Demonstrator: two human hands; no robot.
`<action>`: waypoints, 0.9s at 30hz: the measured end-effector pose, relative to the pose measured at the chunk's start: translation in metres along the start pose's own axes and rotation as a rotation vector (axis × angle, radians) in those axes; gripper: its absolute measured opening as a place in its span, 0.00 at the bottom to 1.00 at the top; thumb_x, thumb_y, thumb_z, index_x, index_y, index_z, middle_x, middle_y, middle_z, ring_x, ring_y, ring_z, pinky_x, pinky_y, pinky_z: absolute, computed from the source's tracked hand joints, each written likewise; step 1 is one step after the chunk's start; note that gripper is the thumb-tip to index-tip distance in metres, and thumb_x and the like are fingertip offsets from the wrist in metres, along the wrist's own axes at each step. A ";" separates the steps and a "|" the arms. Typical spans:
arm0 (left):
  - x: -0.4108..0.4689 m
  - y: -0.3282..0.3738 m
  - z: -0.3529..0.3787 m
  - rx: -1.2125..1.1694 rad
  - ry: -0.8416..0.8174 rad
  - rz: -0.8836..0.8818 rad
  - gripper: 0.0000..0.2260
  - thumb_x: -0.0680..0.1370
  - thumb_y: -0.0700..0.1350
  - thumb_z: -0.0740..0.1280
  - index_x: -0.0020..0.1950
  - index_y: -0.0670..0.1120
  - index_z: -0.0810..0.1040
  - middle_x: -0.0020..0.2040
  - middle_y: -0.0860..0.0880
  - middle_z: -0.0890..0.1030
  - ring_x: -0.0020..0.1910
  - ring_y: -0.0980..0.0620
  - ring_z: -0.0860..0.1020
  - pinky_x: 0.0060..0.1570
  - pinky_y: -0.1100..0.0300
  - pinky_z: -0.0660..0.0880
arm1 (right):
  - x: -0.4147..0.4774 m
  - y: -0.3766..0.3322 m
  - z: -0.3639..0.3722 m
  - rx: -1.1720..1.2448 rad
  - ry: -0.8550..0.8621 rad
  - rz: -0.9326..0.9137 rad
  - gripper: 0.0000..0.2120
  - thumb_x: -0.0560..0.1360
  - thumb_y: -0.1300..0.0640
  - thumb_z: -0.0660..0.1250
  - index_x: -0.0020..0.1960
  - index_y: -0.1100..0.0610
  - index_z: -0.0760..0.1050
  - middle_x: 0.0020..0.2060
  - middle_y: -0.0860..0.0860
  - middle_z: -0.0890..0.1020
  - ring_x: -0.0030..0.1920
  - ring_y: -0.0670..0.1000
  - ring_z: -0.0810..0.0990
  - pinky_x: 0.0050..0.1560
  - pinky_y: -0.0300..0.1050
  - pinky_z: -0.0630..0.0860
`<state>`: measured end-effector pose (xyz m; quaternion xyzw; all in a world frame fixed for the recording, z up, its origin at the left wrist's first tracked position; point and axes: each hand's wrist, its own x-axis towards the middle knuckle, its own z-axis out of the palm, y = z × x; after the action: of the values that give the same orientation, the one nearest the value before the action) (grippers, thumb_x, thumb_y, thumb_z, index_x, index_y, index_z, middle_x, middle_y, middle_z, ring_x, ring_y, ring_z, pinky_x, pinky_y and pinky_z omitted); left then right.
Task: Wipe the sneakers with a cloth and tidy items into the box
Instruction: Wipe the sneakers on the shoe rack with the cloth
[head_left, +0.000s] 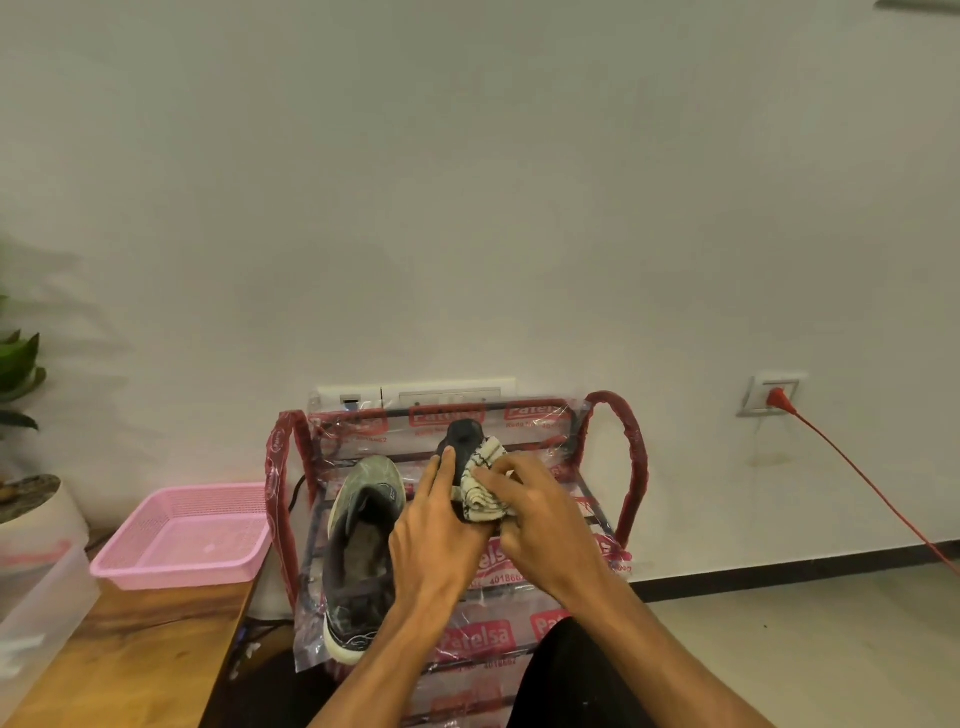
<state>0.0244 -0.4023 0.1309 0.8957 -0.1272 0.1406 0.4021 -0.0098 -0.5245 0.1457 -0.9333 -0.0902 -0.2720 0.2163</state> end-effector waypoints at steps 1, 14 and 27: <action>0.000 0.002 -0.001 -0.004 0.003 0.007 0.33 0.75 0.58 0.67 0.77 0.54 0.59 0.75 0.54 0.66 0.63 0.49 0.76 0.58 0.51 0.75 | 0.005 0.002 0.000 -0.015 0.021 0.020 0.21 0.73 0.67 0.65 0.65 0.57 0.77 0.56 0.53 0.77 0.55 0.52 0.75 0.48 0.47 0.79; 0.004 -0.006 -0.007 -0.035 0.006 -0.089 0.36 0.71 0.59 0.71 0.76 0.56 0.62 0.71 0.55 0.71 0.61 0.51 0.76 0.56 0.53 0.76 | 0.013 0.019 -0.007 0.095 -0.071 0.352 0.12 0.73 0.66 0.67 0.54 0.56 0.82 0.51 0.50 0.79 0.51 0.49 0.76 0.49 0.41 0.75; 0.009 -0.010 -0.008 -0.089 -0.092 -0.123 0.42 0.67 0.58 0.73 0.76 0.61 0.54 0.69 0.53 0.67 0.57 0.47 0.76 0.50 0.53 0.76 | 0.006 0.000 0.003 0.271 -0.045 0.241 0.24 0.71 0.72 0.63 0.62 0.56 0.80 0.52 0.47 0.77 0.52 0.44 0.74 0.56 0.41 0.75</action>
<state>0.0344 -0.3914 0.1321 0.8885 -0.0964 0.0688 0.4433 -0.0031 -0.5233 0.1466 -0.9055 -0.0185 -0.2086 0.3691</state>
